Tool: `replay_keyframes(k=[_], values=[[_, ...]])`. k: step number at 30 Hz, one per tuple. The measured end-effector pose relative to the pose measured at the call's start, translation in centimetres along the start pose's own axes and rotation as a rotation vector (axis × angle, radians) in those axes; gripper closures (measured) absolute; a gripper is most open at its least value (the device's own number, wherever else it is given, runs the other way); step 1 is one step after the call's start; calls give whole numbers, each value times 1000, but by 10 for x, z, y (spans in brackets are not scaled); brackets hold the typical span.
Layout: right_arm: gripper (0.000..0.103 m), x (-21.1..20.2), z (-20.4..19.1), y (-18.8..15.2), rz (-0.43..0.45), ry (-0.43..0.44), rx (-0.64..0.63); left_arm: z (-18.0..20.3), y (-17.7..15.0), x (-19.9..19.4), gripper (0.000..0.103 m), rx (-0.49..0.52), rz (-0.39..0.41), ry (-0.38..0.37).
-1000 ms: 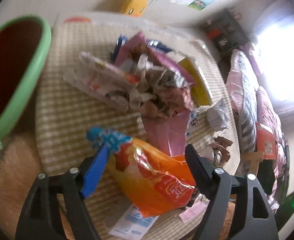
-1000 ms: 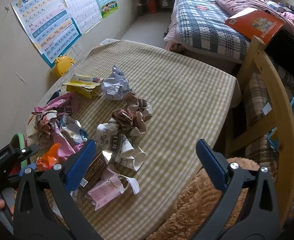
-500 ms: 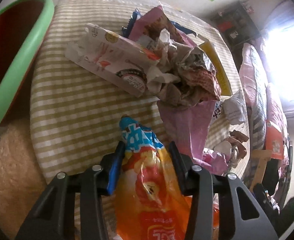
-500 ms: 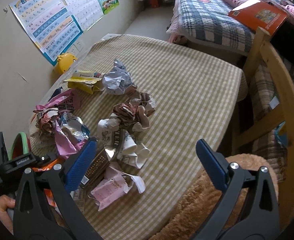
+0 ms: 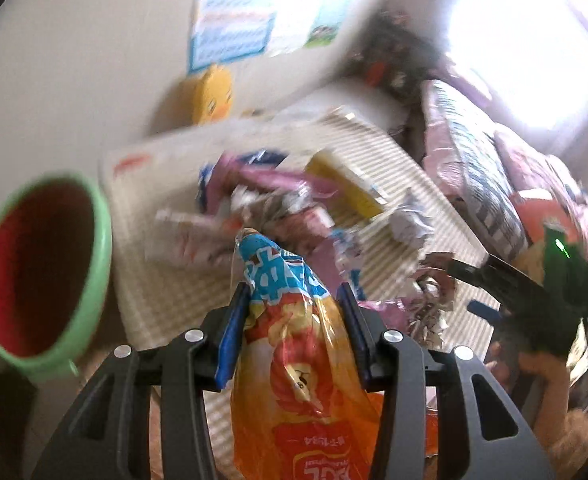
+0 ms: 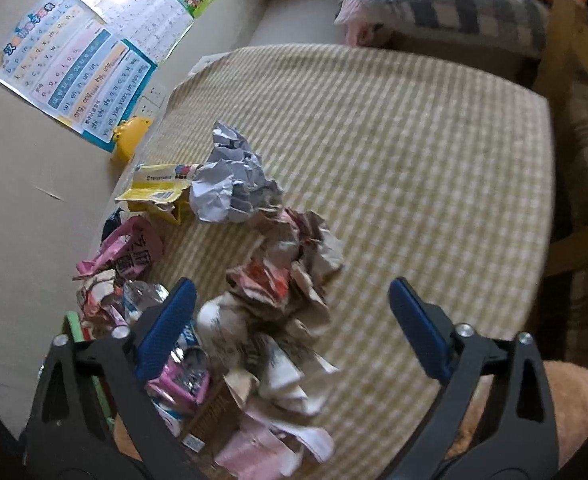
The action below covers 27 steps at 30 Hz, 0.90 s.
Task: Collect trash
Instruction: 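Carry the orange bag over the red bucket with the left gripper while the right gripper grasps crumpled paper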
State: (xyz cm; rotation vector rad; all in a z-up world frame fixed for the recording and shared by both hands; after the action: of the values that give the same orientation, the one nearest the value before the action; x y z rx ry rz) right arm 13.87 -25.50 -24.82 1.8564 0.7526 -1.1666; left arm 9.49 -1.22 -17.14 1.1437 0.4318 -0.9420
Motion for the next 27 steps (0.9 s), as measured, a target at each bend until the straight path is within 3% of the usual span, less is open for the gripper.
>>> replay_keyframes(k=[1,3,4,6,7,15,27], values=[[21,3,-2,0,-7,0,-12,5,3,-3,61,28,11,4],[45,7,-5,-2,-24,6,-28,10,7,-8,61,68,26,7],[52,7,-5,-4,-30,8,-27,12,8,-9,61,75,29,8],[81,-3,-6,-4,-4,49,-7,14,11,-13,61,91,41,12],[86,-12,-7,-3,24,66,0,14,12,-16,61,98,48,16],[89,-88,-36,-11,193,105,-118,11,19,-26,61,119,86,59],[89,-119,-128,-67,201,181,-356,-28,40,-67,61,142,197,185]])
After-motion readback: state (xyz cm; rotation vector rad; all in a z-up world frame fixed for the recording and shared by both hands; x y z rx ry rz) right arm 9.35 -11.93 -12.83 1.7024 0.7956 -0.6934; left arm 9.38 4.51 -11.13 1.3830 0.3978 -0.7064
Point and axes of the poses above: each gripper's, at about its wrist camera, not at the fingertips, and x roughly the way its jaws point, z to its right, y to its top, the point moved 9 cm from there along x, roughly the way its jaws point, and after that the axes turned 11 degrees about -y, right-handed, at the moved point
